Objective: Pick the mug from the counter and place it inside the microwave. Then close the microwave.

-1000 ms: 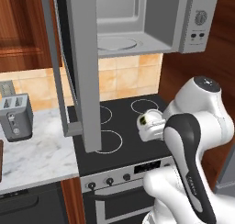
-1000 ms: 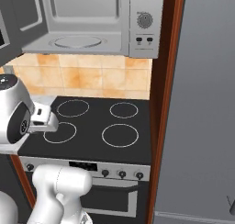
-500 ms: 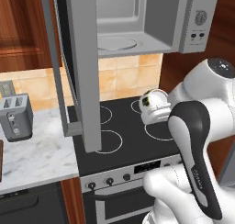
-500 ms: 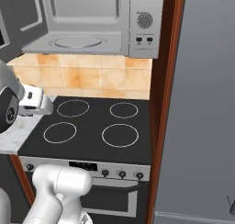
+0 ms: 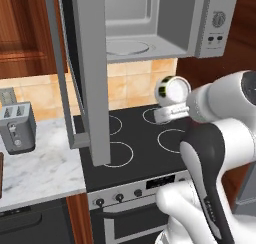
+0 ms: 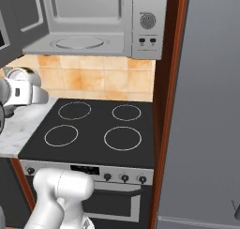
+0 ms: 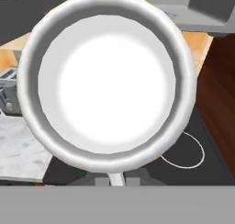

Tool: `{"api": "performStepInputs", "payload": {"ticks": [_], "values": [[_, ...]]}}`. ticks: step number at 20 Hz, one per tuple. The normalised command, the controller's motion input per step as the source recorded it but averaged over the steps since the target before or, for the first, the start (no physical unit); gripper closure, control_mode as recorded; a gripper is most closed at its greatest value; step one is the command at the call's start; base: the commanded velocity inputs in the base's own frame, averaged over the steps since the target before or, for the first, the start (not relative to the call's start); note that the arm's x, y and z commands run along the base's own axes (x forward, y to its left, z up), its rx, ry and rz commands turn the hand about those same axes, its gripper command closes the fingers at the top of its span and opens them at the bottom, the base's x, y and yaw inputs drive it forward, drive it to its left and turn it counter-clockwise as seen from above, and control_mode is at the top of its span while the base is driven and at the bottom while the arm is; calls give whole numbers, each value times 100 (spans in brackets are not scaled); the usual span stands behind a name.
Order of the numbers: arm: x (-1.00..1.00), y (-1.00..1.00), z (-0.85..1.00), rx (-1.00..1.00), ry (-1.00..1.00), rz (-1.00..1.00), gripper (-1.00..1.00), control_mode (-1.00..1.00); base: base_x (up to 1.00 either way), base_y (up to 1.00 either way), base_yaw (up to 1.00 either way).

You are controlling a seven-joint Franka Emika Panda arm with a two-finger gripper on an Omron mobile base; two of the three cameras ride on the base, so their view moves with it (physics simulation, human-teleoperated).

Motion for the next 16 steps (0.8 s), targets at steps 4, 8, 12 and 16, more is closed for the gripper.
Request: {"api": "performStepInputs", "payload": {"ticks": [4, 8, 12, 16], "values": [[9, -3, 56, 0, -17, -1, 100, -100, 0, 0, 0], [0, -11, 59, 6, -2, 0, 100, -100, 0, 0, 0], [0, -33, 40, 10, 3, 0, 100, -100, 0, 0, 0], [0, -27, 5, 7, 14, 0, 100, -100, 0, 0, 0]]}}
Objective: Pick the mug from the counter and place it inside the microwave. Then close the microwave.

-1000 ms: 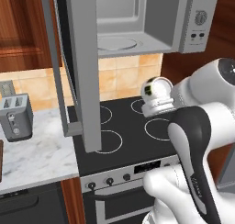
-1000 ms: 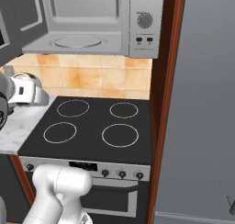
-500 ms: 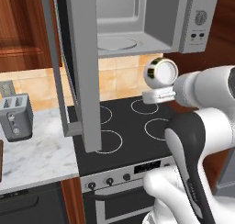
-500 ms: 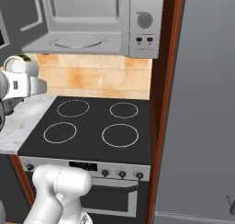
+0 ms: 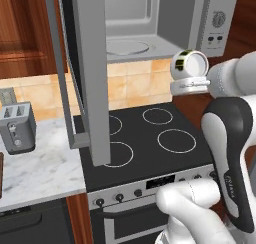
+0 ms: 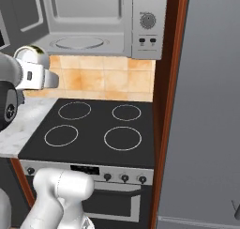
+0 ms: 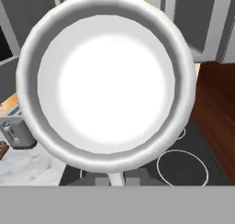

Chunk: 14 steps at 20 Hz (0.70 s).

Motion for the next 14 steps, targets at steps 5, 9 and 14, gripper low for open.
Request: {"api": "performStepInputs", "payload": {"ticks": [5, 9, 14], "values": [[3, -2, 0, 0, 19, 0, 100, -100, 0, 0, 0], [4, 0, 4, 0, 22, -1, 100, -100, 0, 0, 0], [11, 0, 2, 0, 19, -2, 100, -100, 0, 0, 0]]}}
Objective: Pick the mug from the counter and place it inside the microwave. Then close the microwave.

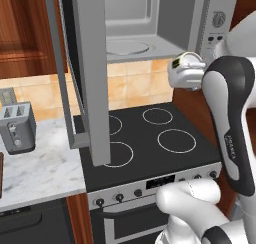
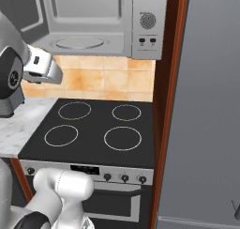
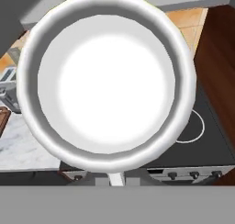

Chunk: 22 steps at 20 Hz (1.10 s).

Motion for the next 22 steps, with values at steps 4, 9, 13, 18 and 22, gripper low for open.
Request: {"api": "performStepInputs", "payload": {"ticks": [4, 9, 13, 18, 22], "values": [[9, 0, -3, -1, 5, -3, 100, -100, 0, 0, 0], [12, 0, -10, -1, -4, -3, 100, -100, 0, 0, 0], [31, 0, 0, -2, 0, 0, 100, -100, 0, 0, 0], [32, -4, 8, 0, 0, 0, 100, -100, 0, 0, 0], [7, 0, 22, 0, 0, 0, 100, -100, 0, 0, 0]]}}
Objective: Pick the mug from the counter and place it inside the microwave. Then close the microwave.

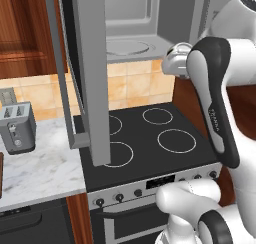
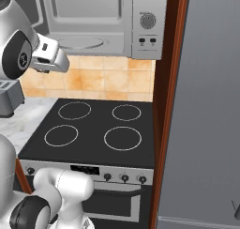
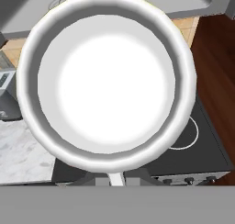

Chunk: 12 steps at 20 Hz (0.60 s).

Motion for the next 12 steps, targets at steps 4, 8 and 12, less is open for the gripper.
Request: {"api": "performStepInputs", "payload": {"ticks": [4, 8, 12], "values": [[0, 0, 24, 0, 0, 0, 100, -100, 0, 0, 0], [1, 0, 5, 0, 0, 1, 100, -100, 0, 0, 0], [23, 0, 0, 0, 0, 0, 100, -100, 0, 0, 0]]}}
